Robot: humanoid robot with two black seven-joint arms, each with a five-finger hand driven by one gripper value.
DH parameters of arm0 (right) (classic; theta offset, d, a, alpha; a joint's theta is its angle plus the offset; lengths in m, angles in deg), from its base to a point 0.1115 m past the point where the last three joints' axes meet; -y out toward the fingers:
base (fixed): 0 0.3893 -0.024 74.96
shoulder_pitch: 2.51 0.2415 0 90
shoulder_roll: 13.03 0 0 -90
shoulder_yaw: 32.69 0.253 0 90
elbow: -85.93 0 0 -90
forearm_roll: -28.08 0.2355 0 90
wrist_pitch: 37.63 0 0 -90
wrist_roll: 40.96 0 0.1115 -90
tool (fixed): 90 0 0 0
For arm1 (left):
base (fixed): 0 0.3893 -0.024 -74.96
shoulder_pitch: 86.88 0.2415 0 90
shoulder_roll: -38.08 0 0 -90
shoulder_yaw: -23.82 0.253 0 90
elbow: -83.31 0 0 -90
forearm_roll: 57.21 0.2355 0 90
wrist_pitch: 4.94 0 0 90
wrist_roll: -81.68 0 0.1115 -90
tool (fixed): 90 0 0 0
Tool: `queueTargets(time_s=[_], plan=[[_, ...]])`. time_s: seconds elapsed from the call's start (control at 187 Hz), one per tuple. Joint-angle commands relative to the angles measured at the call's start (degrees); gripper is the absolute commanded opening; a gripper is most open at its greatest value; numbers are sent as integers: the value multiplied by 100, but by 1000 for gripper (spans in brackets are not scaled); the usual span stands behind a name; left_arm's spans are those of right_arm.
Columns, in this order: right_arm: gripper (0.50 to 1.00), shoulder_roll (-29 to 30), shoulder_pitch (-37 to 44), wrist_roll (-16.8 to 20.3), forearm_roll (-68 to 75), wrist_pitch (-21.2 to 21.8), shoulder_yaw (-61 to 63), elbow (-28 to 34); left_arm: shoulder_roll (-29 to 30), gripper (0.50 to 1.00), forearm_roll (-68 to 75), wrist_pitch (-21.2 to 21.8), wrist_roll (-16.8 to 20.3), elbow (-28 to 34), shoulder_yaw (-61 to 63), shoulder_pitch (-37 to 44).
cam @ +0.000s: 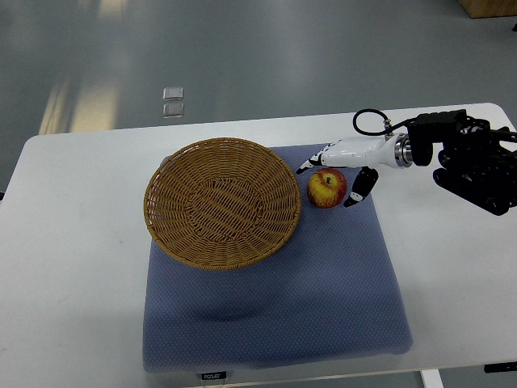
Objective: Place red apple in basket with right hand
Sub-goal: 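Lower the right hand around the red apple and close the fingers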
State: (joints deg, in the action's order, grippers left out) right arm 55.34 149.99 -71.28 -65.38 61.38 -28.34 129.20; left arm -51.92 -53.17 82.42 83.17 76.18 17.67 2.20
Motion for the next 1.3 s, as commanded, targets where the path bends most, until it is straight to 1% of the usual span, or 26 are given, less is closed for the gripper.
queueTargets(time_s=[0.0,0.209,0.316,0.423,0.508,0.546,0.61,0.615,0.626,0.754,0.803,0.851,0.856,0.92,0.936,0.974,1.011,1.295], plan=[[919,54,-10,0,3,-102,-13,-82,0,1000,0,0,0,0,0,4],[915,80,-10,0,3,-146,-39,-99,0,1000,0,0,0,0,0,4],[915,115,-10,0,3,-234,-57,-99,0,1000,0,0,0,0,0,-5],[907,115,-10,0,3,-243,-153,-108,0,1000,0,0,0,0,0,-5],[885,106,-10,-9,3,-357,-162,-99,0,1000,0,0,0,0,0,-5],[866,115,-1,-9,3,-401,-171,-108,0,1000,-8,0,0,0,0,4],[864,115,-10,-9,3,-401,-171,-117,0,1000,0,0,0,0,0,4],[846,115,-1,-9,3,-410,-171,-134,0,1000,0,0,0,-8,0,-5],[844,115,-1,-9,3,-418,-171,-143,0,1000,0,0,0,-8,0,-5],[838,150,-1,-9,3,-410,-171,-196,0,1000,0,0,0,0,0,4],[821,150,-1,-9,3,-410,-171,-214,0,1000,0,0,0,0,0,4],[821,150,-1,-9,3,-410,-171,-214,0,1000,0,0,0,0,0,4],[803,150,-1,-9,3,-401,-171,-222,0,1000,0,0,0,0,0,-5],[780,150,-1,-9,3,-383,-171,-222,0,1000,0,0,0,0,0,-5],[764,150,-1,-9,3,-383,-171,-222,0,1000,0,0,0,0,0,-5],[754,150,-1,-9,3,-366,-180,-222,0,1000,0,0,0,0,0,-5],[723,150,-1,-9,3,-357,-180,-222,0,1000,0,0,0,0,0,4],[721,133,51,-18,21,-348,-180,-222,0,1000,0,0,0,0,0,-5]])
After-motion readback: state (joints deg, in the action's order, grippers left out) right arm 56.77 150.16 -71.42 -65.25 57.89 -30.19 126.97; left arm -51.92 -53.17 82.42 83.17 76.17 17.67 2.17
